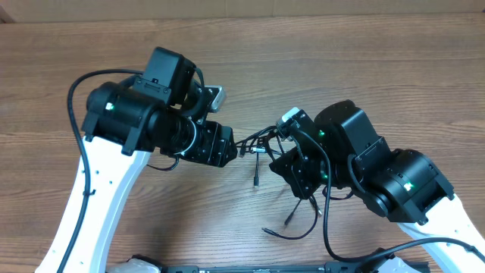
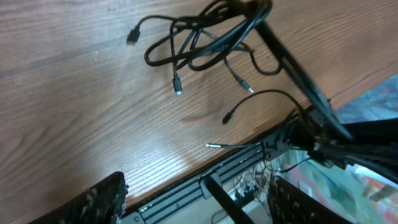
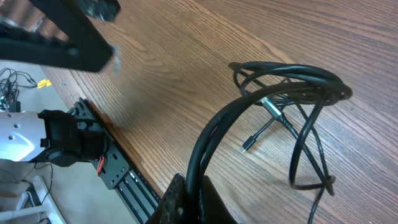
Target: Untangle cables
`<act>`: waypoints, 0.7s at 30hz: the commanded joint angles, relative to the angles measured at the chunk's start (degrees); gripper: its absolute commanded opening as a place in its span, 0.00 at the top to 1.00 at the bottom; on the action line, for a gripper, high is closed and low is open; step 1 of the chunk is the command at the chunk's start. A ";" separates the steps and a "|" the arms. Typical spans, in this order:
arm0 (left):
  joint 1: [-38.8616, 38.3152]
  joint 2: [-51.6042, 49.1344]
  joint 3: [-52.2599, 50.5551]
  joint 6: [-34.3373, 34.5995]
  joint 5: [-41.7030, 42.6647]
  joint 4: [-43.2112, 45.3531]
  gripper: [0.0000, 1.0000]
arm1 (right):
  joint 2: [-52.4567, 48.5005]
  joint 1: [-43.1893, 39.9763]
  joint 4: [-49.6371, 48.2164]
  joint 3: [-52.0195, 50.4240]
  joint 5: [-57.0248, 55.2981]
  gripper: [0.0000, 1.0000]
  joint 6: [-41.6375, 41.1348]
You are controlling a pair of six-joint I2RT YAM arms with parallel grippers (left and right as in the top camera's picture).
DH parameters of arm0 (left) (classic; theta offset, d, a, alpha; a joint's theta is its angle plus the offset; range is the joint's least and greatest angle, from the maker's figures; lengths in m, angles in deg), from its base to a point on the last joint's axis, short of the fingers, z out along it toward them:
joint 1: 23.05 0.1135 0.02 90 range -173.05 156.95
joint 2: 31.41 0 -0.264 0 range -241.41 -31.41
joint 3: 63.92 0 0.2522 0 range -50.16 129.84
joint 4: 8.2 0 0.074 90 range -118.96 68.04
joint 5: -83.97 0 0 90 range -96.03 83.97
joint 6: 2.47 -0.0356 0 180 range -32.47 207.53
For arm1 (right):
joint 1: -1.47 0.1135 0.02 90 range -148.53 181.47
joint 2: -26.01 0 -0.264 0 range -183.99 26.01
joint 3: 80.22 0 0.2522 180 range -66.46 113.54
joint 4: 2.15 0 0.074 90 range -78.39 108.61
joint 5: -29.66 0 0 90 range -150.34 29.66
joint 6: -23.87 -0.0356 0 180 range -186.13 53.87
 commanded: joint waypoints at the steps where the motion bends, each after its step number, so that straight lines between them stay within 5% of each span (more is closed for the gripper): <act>1: -0.37 -0.87 -1.88 1.36 0.68 1.14 0.27 | 0.96 0.35 -0.35 1.09 0.28 0.96 0.92; 4: -0.39 -1.11 -3.41 0.87 0.90 4.74 0.28 | 0.96 0.46 -0.26 1.09 0.37 0.96 0.92; 10: -0.42 -1.11 -7.02 -13.18 1.14 12.72 0.32 | 0.96 1.14 -0.37 1.09 1.14 0.96 0.66; 16: -0.50 -1.11 -13.09 -28.98 7.02 16.68 0.23 | 0.96 1.14 -0.85 1.11 1.20 0.96 -2.43; 21: -0.55 -1.11 -18.43 -33.27 8.74 20.72 0.20 | 0.96 1.14 -0.92 1.79 2.45 0.96 -3.72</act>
